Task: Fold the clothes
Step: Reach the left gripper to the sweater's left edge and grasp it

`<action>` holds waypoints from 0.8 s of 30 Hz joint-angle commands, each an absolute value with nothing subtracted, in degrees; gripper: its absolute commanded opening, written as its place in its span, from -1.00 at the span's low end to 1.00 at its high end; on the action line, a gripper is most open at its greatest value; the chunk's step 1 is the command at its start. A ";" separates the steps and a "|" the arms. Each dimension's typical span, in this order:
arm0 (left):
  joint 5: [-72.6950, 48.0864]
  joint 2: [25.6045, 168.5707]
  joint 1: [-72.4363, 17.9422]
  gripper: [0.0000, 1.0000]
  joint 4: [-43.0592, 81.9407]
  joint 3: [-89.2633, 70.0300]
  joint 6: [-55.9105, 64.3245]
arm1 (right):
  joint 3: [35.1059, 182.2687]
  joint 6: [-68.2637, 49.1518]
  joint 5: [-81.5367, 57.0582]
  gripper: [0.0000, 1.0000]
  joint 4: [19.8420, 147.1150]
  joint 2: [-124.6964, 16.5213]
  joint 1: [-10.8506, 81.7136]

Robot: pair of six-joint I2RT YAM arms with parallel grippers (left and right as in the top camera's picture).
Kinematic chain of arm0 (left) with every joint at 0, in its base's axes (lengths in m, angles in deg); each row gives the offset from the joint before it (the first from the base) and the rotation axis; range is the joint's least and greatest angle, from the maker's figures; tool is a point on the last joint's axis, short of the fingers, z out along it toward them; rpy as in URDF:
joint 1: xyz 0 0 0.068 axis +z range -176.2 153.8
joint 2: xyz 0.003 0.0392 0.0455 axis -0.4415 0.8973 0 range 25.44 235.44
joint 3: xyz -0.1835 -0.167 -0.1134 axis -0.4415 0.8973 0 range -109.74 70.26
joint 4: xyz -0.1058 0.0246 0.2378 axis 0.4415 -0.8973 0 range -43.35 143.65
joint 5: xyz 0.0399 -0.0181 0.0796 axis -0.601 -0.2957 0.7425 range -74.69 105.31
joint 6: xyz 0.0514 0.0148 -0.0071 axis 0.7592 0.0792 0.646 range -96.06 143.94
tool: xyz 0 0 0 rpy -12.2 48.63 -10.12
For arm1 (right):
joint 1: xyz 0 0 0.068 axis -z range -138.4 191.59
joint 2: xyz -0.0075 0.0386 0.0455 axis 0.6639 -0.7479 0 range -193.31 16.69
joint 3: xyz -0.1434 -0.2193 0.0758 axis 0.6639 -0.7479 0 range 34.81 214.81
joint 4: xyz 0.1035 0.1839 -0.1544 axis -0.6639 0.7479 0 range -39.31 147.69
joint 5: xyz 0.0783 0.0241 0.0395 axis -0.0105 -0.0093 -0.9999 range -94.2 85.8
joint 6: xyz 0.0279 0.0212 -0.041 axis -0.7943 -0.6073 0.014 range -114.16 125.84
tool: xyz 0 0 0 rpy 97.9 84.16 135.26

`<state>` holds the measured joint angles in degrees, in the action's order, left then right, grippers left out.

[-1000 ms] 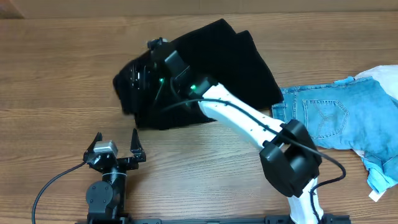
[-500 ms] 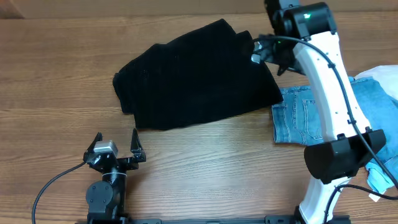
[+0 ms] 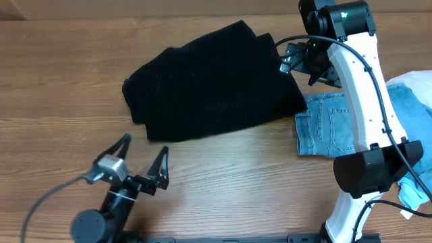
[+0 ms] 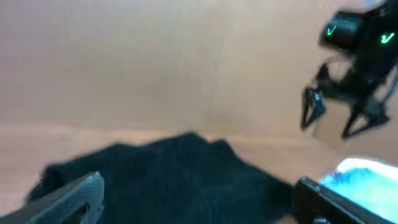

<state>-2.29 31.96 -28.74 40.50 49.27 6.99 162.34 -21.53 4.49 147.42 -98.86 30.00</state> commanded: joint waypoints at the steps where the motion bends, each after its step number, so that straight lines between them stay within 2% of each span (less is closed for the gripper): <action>1: -5.83 44.12 -28.85 1.00 29.33 32.15 12.24 | 163.01 -22.23 4.08 1.00 147.73 -97.31 30.42; 5: -5.42 56.99 -28.85 1.00 25.24 25.42 14.49 | 163.01 -22.21 4.08 1.00 147.75 -97.33 30.42; 8: 8.57 74.45 -28.83 1.00 10.71 9.81 12.65 | 163.01 -22.21 4.10 1.00 147.68 -97.33 30.44; 10: 12.61 86.13 -28.83 1.00 4.15 2.27 13.07 | 163.01 -22.21 4.10 1.00 147.73 -97.33 30.42; 15: 13.71 111.37 -28.81 1.00 6.40 1.40 12.50 | 163.01 -22.19 4.10 1.00 147.75 -97.33 30.42; 24: 15.41 126.15 -28.35 1.00 19.25 1.40 9.97 | 161.55 -22.21 4.03 1.00 147.60 -97.33 30.42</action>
<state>14.73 122.17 -28.72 16.35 1.73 11.56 162.29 -21.58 4.08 147.79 -98.86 30.24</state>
